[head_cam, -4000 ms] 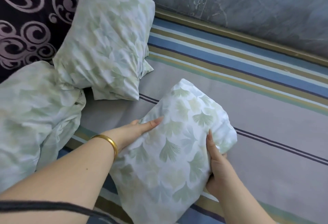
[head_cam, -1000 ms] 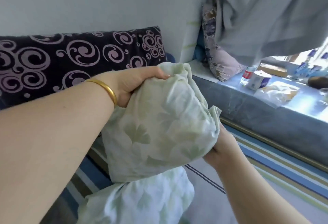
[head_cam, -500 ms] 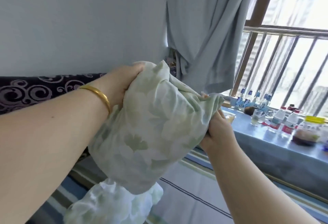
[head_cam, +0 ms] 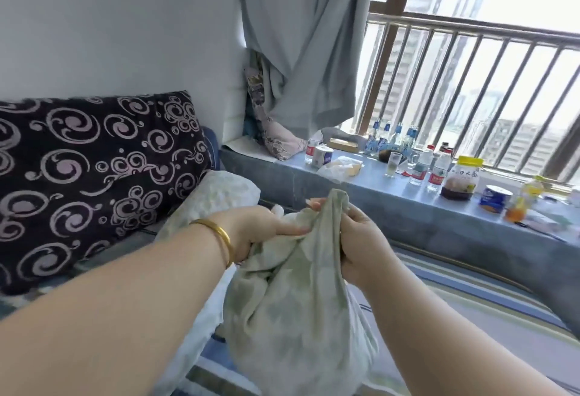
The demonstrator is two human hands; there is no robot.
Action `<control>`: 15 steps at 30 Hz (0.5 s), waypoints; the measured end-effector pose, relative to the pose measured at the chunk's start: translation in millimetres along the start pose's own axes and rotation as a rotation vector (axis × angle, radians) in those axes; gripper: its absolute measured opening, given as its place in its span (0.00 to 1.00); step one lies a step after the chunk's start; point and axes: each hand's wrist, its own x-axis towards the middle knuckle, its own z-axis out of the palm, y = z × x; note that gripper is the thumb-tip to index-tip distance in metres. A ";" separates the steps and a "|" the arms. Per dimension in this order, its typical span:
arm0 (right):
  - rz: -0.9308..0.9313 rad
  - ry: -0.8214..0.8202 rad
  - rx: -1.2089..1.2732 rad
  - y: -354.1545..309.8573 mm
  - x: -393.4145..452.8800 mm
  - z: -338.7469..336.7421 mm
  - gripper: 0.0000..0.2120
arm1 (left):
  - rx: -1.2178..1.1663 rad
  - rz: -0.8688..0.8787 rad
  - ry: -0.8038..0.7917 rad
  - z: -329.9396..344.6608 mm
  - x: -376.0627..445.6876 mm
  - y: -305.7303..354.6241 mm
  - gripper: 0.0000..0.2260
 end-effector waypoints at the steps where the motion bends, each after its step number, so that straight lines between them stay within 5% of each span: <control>1: 0.026 0.024 0.002 6.1 -7.1 -8.3 0.10 | 0.011 0.054 0.063 9.0 5.7 -5.9 0.25; 4: 0.064 0.056 0.046 9.7 -19.0 -35.6 0.12 | -0.150 0.271 0.144 18.5 12.4 -1.4 0.09; 7: 0.120 -0.009 -0.032 -7.4 -20.8 -53.1 0.11 | -0.340 0.390 0.136 19.5 8.8 23.9 0.09; 15: 0.225 -0.276 -0.382 -67.8 -21.8 -32.4 0.37 | -0.608 0.611 0.043 34.1 -31.2 73.9 0.12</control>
